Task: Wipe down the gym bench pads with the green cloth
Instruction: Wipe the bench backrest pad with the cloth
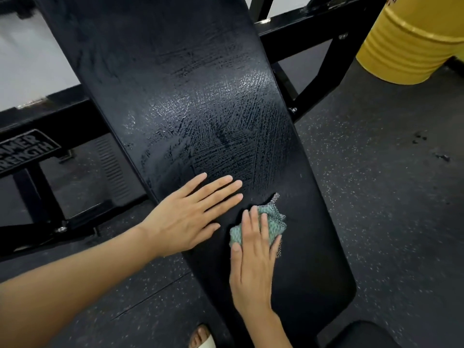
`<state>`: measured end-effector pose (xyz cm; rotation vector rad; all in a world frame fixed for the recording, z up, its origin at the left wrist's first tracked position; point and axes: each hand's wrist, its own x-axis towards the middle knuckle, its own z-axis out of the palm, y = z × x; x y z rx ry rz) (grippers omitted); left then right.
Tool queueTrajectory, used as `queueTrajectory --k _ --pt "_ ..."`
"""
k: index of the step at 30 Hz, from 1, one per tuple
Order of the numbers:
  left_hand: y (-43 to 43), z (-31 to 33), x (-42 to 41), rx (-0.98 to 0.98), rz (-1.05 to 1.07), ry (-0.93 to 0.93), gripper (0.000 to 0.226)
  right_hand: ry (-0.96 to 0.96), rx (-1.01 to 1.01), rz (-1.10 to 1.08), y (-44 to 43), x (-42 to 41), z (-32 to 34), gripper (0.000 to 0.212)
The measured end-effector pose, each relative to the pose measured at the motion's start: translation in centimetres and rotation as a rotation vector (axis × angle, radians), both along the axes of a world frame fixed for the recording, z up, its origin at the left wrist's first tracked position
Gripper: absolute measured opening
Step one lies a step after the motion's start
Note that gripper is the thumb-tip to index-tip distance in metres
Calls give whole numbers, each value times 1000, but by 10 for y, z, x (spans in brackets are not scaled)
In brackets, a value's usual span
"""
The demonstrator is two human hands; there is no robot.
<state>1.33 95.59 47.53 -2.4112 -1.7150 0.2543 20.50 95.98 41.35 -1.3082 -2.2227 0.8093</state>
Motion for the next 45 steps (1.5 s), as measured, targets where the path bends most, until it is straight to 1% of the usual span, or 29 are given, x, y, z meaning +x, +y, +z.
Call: queueTrajectory --k 4,7,11,14,18,22,28,32,35,37,38,40,43,45 --pt "1 -3 0 4 -1 -20 64 8 -10 -86 29 -20 11 59" --pt "2 -6 1 7 7 -36 64 -6 12 -89 38 -21 16 65" --pt "1 -7 1 18 9 -37 64 -67 16 -24 13 -7 6 59" --pt "0 -7 1 16 20 -29 64 -70 -48 24 -13 7 -2 66" --pt "-7 -4 3 8 53 -34 64 -119 -75 79 -37 18 -8 69" --pt "-18 -2 3 14 78 -45 64 -111 -141 108 -43 24 -2 81" --pt "-37 4 6 0 158 -65 66 -60 -157 196 -35 32 11 71" --pt "-49 13 10 -43 250 -94 68 91 -174 228 -29 29 27 53" --pt "-55 23 15 -42 336 -152 70 225 -241 230 -24 21 48 50" --pt "-56 33 19 -42 401 -216 71 293 -243 240 -18 16 61 47" --pt "-56 37 20 -41 428 -271 71 319 -247 254 -15 14 68 44" --pt "-55 48 21 -42 473 -438 74 336 -263 300 -5 12 85 39" --pt "-53 73 26 -49 486 -667 78 267 -268 372 18 13 112 38" --pt "-54 92 32 -22 481 -787 74 283 -299 427 33 13 134 36"
